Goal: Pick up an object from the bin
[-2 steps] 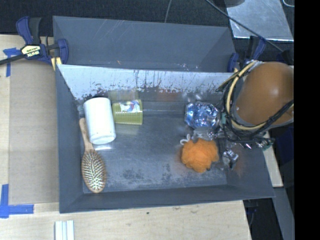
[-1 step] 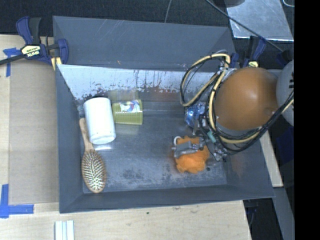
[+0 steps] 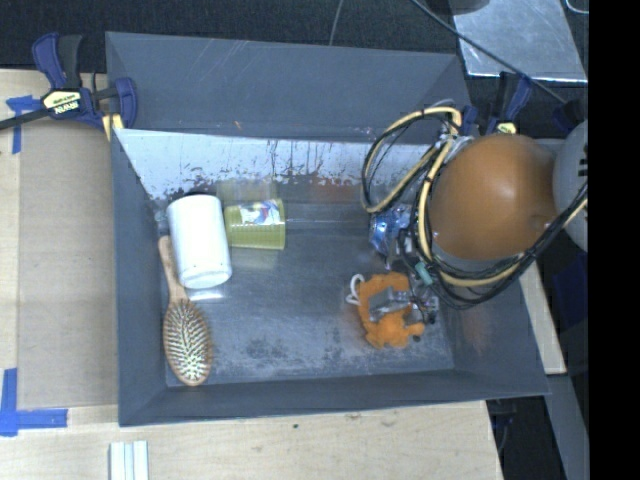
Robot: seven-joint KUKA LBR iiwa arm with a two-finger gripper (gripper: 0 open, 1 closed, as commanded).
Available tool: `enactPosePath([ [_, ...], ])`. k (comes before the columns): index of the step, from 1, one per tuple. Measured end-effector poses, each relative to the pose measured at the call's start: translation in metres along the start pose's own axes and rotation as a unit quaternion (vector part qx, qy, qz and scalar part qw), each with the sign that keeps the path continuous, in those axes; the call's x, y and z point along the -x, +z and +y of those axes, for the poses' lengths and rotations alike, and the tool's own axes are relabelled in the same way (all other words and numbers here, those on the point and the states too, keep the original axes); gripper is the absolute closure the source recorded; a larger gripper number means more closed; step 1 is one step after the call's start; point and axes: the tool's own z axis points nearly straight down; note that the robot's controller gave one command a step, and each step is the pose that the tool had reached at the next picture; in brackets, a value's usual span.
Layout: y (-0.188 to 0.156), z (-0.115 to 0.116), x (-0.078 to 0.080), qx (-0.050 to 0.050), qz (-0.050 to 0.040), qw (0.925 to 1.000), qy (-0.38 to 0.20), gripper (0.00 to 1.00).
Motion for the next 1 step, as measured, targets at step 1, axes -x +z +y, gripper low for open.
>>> enactPosePath([
  [1, -0.1073, 0.0154, -0.0081, -0.004, -0.0007, 0.9999, -0.014, 1.00],
])
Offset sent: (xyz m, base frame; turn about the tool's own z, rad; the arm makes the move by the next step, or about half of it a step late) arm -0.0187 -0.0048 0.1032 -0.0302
